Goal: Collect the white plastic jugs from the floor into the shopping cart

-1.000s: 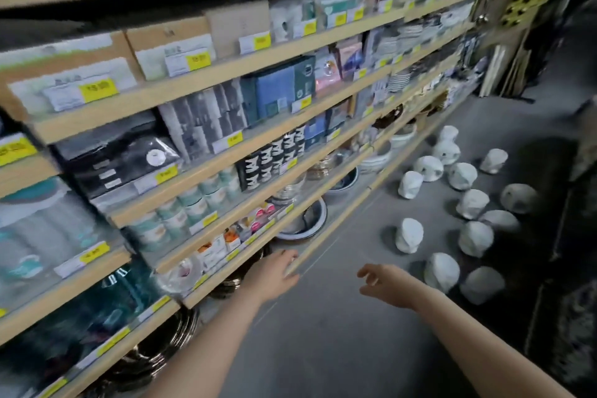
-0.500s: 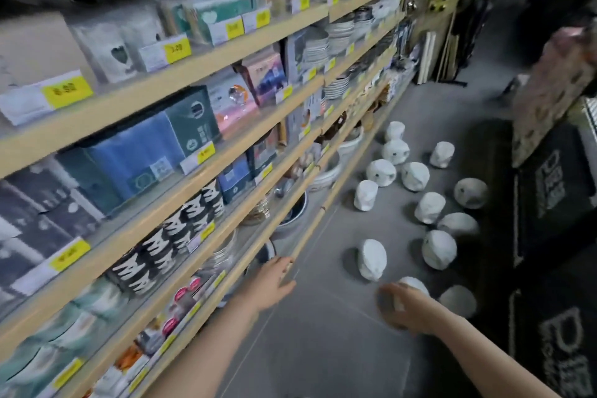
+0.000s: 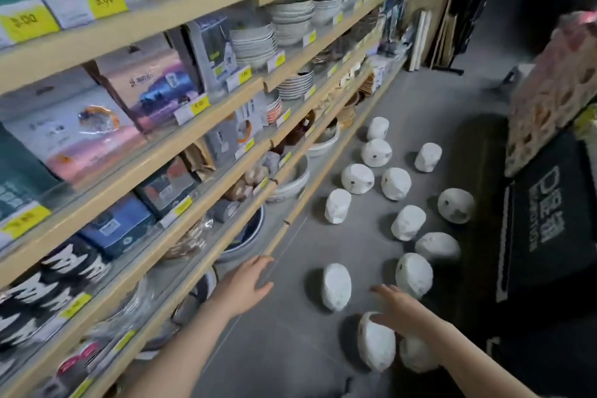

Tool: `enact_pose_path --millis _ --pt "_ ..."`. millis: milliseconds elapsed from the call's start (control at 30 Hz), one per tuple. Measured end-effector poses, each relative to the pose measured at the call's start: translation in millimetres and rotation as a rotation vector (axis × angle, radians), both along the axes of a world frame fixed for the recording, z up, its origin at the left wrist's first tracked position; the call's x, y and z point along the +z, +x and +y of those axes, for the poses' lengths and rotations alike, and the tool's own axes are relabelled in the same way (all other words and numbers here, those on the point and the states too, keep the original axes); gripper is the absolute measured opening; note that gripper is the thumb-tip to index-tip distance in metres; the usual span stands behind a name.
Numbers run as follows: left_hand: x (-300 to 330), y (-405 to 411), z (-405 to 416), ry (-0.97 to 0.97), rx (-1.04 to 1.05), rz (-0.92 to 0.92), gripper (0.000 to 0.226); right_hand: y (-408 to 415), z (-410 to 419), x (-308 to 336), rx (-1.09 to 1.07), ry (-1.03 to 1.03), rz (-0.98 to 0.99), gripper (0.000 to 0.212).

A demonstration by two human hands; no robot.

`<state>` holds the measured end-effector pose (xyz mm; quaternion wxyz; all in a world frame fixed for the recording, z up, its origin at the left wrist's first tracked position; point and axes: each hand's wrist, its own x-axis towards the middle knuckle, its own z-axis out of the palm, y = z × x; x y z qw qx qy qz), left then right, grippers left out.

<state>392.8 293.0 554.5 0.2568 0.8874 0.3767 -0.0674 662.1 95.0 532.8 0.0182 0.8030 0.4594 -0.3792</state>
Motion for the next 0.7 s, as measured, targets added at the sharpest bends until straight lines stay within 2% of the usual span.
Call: enact_pose_path --millis 167,267,333,433,567,700 --pt "-47 46 18 0.033 0.07 -0.012 0.049 63 39 -49 0.041 -0.037 0.059 0.067" --pt "-110 81 32 0.023 0.035 -0.009 0.052 91 59 -102 0.076 -0.033 0.058 0.067" --pt "-167 107 40 0.035 -0.01 0.011 0.054 107 73 -151 0.09 -0.007 0.037 0.067" --pt "-278 142 50 0.008 -0.075 0.003 0.076 130 94 -249 0.113 0.051 0.0 0.069" --pt "-430 180 49 -0.005 -0.17 0.02 0.059 162 118 -395 0.174 0.131 -0.019 0.068" --pt "-551 204 51 0.052 -0.268 0.014 0.072 183 140 -514 0.198 0.305 -0.021 0.052"
